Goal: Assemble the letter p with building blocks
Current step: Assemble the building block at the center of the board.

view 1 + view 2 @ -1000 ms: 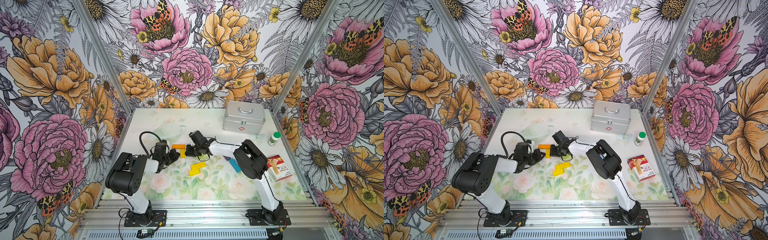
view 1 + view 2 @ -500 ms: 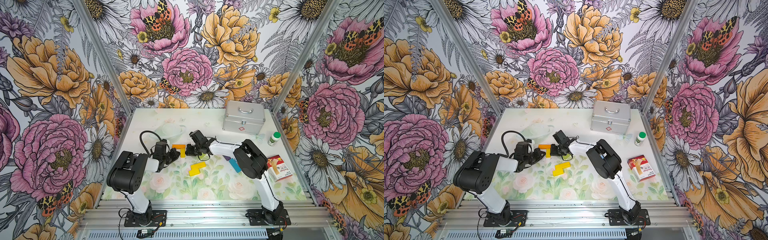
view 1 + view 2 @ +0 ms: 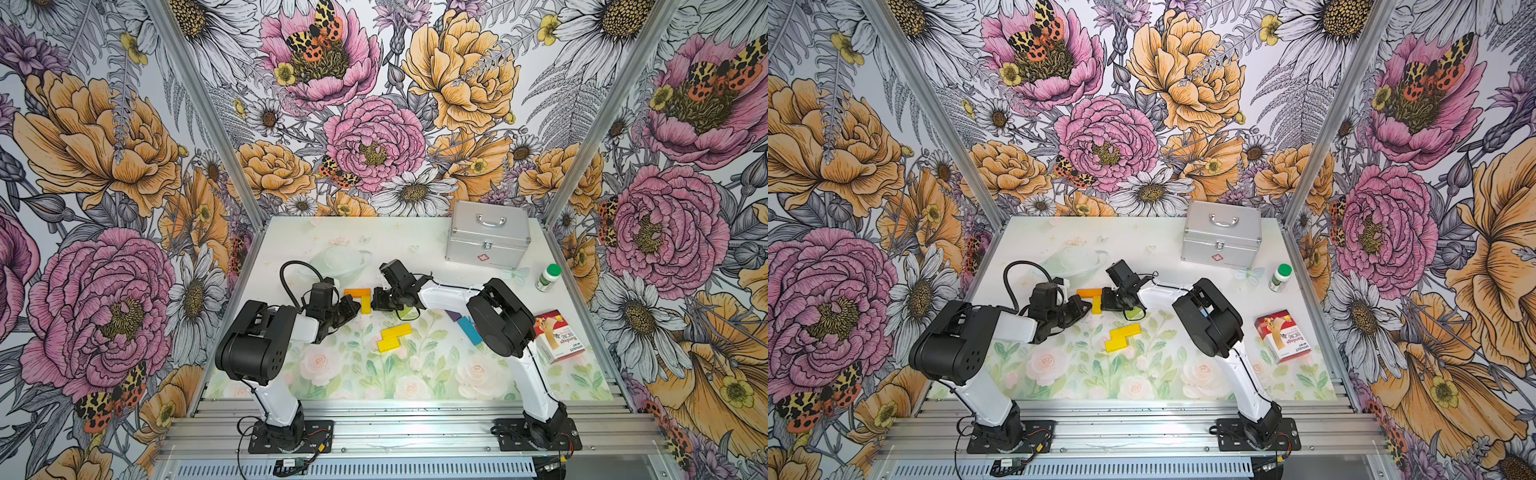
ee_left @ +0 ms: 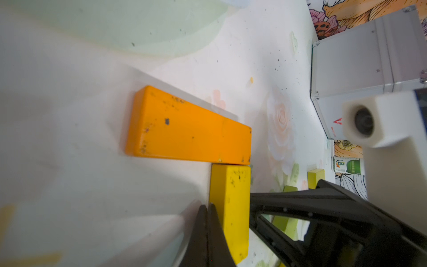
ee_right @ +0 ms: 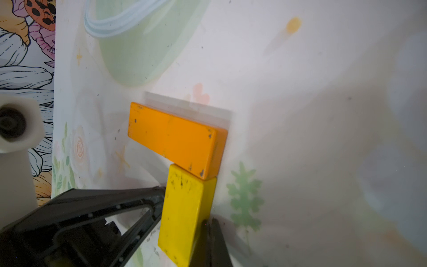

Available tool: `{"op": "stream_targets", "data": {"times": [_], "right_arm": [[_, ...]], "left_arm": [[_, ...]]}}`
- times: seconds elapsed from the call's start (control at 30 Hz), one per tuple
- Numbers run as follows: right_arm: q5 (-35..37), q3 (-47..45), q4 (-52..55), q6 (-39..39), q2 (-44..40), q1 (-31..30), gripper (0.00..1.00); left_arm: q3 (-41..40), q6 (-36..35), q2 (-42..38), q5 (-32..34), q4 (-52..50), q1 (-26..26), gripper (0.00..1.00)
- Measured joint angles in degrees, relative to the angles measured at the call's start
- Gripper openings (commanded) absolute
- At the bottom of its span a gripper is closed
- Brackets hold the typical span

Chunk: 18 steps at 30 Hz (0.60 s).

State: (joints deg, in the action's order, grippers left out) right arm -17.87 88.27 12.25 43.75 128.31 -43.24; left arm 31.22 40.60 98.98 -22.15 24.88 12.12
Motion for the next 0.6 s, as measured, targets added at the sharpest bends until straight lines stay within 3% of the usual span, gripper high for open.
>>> {"op": "stream_targets", "data": {"times": [0.37,0.47,0.6], "right_arm": [[1.2,-1.7,-1.4,-0.1,-0.9,0.0,0.00],[2.3,-2.6,-1.2,-0.3,-1.8,0.1,0.00],[4.0,-3.8,-0.1,-1.2,-3.1,0.2,0.00]], "left_arm": [[-2.9,0.2,-3.3,0.2,-1.1,-1.1,0.00],[-4.2,0.4,-5.6,0.8,-2.0,-1.8,0.10],[-5.4,0.6,-9.8,1.3,-2.4,-2.2,0.11]]}}
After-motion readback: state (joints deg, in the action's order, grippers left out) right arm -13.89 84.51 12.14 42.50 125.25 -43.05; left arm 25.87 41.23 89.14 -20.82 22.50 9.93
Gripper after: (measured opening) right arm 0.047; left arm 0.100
